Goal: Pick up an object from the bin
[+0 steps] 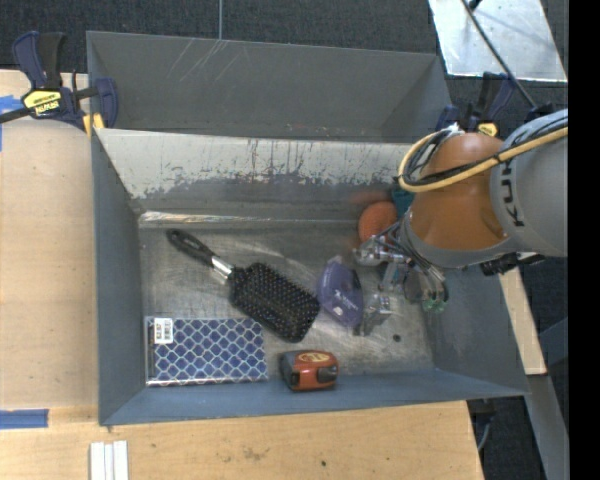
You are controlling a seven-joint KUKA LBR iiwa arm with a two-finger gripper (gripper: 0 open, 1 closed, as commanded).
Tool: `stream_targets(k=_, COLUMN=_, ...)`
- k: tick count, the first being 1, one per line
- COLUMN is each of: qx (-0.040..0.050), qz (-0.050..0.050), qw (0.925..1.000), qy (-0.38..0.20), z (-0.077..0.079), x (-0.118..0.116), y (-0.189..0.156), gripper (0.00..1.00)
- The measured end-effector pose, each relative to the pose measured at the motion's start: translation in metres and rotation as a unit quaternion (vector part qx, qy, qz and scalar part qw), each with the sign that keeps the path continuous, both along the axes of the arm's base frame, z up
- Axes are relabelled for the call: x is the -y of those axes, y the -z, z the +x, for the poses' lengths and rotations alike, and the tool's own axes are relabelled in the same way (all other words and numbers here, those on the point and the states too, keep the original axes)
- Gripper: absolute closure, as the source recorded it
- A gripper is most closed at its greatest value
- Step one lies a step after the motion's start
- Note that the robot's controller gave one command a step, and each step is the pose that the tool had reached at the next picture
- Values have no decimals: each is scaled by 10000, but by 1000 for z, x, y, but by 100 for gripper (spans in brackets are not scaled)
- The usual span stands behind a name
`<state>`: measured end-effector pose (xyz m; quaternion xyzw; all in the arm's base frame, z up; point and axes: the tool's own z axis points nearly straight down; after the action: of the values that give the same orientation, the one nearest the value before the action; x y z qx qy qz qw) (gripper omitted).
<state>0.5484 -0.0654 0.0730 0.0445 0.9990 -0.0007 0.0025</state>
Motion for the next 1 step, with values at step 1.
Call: stream_targets(k=1, qx=-3, qz=3, qw=10000, qy=-26, z=-3, x=-4, y=-24, gripper=0)
